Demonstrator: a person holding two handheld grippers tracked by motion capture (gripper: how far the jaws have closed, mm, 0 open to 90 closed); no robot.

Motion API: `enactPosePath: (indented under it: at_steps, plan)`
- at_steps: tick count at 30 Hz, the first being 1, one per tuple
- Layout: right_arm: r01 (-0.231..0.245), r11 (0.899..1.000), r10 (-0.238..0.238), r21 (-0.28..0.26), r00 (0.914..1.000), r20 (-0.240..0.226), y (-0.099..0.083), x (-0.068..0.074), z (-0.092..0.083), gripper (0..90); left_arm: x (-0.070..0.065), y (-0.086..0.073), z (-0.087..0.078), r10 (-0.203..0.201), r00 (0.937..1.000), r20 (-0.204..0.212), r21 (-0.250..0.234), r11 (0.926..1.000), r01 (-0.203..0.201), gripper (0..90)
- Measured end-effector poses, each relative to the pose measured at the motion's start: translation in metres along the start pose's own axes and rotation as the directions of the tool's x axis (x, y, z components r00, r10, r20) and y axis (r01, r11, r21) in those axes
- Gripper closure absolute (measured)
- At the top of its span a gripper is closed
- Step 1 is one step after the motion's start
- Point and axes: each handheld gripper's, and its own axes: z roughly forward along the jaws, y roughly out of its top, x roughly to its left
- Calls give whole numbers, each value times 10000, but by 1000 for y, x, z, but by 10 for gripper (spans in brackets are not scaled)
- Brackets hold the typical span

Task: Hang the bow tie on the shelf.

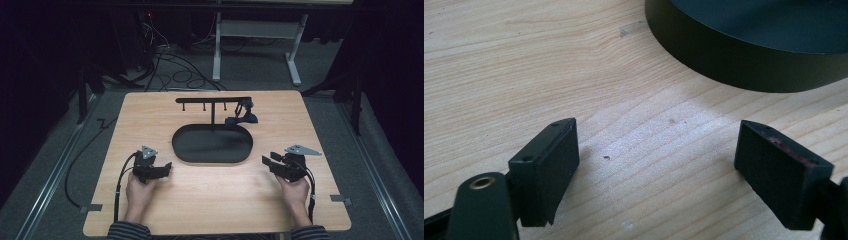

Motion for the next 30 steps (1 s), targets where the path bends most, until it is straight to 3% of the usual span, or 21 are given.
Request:
enactPosePath:
  at_steps: [24,30]
  plan:
    - [581,9952,-596,794,9981,177,-14,13,29,539,0,0,0,1,10000,1,-1,10000,-1,185]
    - [716,9929,-757,953,9963,399,-18,15,35,538,0,0,0,1,10000,2,-1,10000,-1,185]
